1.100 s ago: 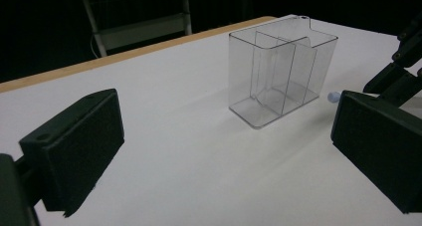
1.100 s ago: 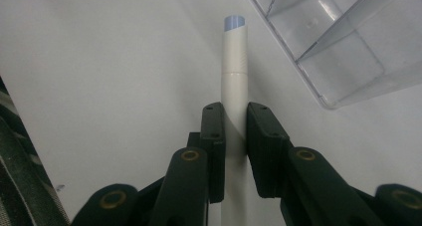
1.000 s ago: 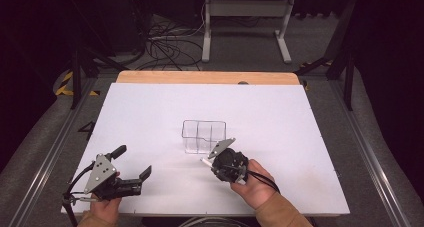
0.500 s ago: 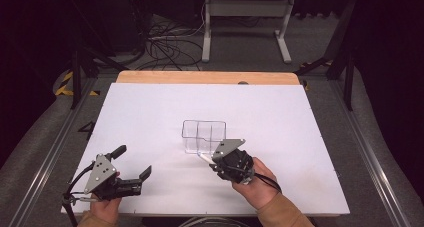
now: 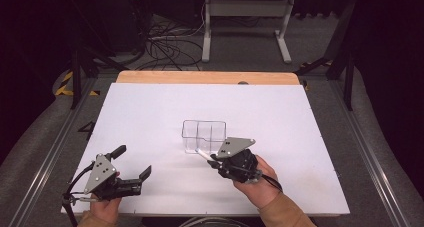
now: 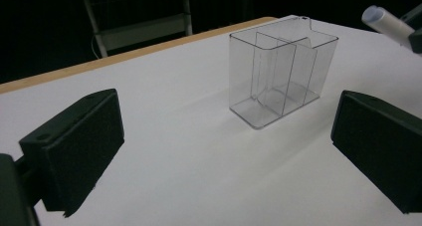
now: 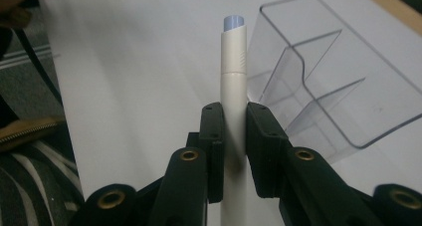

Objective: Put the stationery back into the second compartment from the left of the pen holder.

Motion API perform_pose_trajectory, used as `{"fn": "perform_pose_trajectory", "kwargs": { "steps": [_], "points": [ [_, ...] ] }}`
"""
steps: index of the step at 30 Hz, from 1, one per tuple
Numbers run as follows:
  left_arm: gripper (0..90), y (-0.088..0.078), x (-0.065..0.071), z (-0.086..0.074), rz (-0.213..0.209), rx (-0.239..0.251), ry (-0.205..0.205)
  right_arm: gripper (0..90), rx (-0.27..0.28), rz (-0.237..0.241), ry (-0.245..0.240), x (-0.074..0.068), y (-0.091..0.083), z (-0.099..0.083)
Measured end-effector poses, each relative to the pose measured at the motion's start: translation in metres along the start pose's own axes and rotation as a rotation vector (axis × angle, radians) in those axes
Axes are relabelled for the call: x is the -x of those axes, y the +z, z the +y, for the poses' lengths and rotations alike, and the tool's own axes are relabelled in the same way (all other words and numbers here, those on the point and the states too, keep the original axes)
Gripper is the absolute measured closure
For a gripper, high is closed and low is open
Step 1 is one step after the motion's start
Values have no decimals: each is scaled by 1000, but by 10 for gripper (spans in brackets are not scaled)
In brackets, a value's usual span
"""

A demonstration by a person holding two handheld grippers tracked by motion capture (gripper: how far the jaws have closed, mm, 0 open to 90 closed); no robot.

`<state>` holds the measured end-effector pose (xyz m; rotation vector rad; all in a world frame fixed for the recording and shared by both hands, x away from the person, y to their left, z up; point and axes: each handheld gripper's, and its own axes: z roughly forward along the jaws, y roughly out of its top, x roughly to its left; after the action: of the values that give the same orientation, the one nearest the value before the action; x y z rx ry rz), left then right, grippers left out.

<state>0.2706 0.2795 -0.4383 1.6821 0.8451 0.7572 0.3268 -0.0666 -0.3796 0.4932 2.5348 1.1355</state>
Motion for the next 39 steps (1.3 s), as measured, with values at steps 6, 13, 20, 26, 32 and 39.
{"fn": "perform_pose_trajectory", "kwargs": {
  "steps": [6, 13, 20, 26, 32, 39],
  "points": [
    [11, 0, 0, 0, 0, 0, -1, 786, 103, 27, 4, 6, -9, 6],
    [11, 0, 0, 0, 0, 0, -5, 785, 184, 38, 9, 12, -11, 13],
    [11, 0, 0, 0, 0, -1, 0, 786, 280, 52, 42, 19, -16, 19],
    [11, 0, 0, 0, 3, 0, -5, 786, 333, 54, 55, 27, -18, 25],
    [11, 0, -1, 0, 1, 0, -5, 785, 372, 37, 41, 30, -18, 30],
    [11, 0, -1, 0, 1, -1, -6, 785, 414, 11, 12, 33, -16, 39]
  ]
}}
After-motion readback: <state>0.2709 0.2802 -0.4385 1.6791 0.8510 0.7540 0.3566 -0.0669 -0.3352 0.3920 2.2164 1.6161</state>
